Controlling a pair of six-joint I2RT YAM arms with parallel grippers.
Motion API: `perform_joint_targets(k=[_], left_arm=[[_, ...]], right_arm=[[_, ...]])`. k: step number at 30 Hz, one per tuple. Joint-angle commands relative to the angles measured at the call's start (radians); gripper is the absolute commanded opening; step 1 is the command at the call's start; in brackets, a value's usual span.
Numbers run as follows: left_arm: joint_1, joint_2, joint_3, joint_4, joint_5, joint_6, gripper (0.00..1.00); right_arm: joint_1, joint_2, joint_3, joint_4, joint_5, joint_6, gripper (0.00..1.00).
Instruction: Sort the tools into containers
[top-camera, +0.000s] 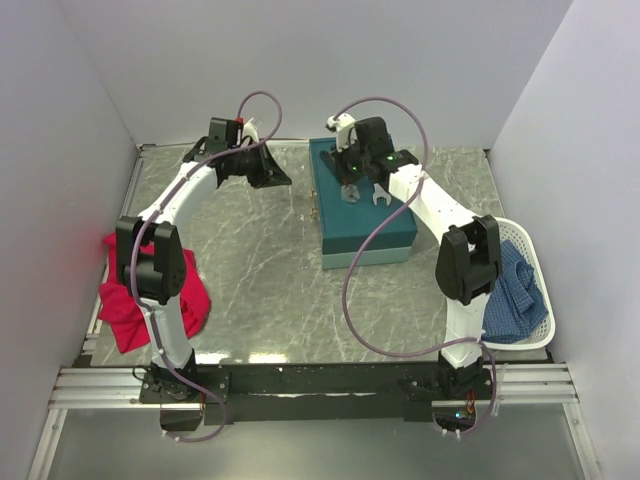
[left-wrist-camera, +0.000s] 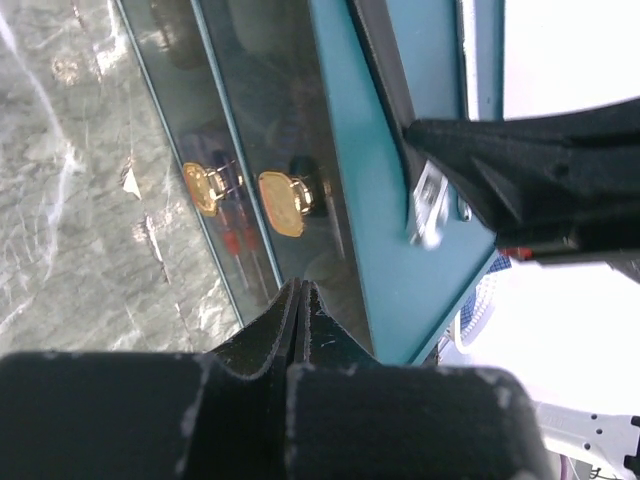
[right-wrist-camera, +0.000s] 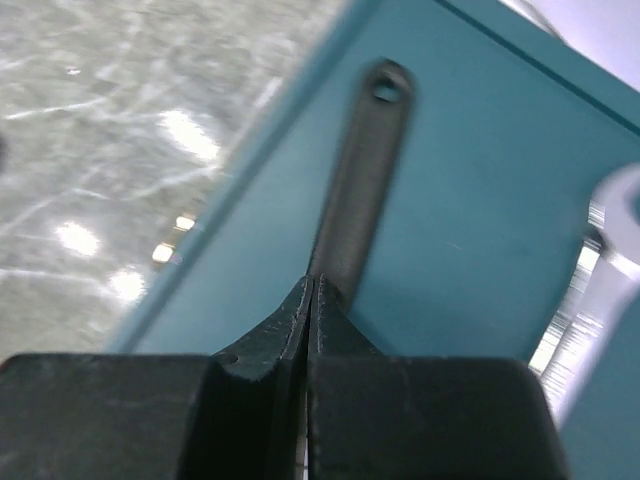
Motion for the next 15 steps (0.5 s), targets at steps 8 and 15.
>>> perform_joint_targets(k=[8, 15], left_arm=[[-0.003, -0.015, 0.06, 0.041, 0.013, 0.013, 0.2], [-0.003, -0.041, 0.117, 0.044, -0.004, 0.074, 0.96]], right_arm=[[-0.045, -0.079, 0.02, -0.034, -0.097, -0.01, 0.38], [-0.032, -0.166, 0.191, 0.036, -0.152, 0.079, 0.75]])
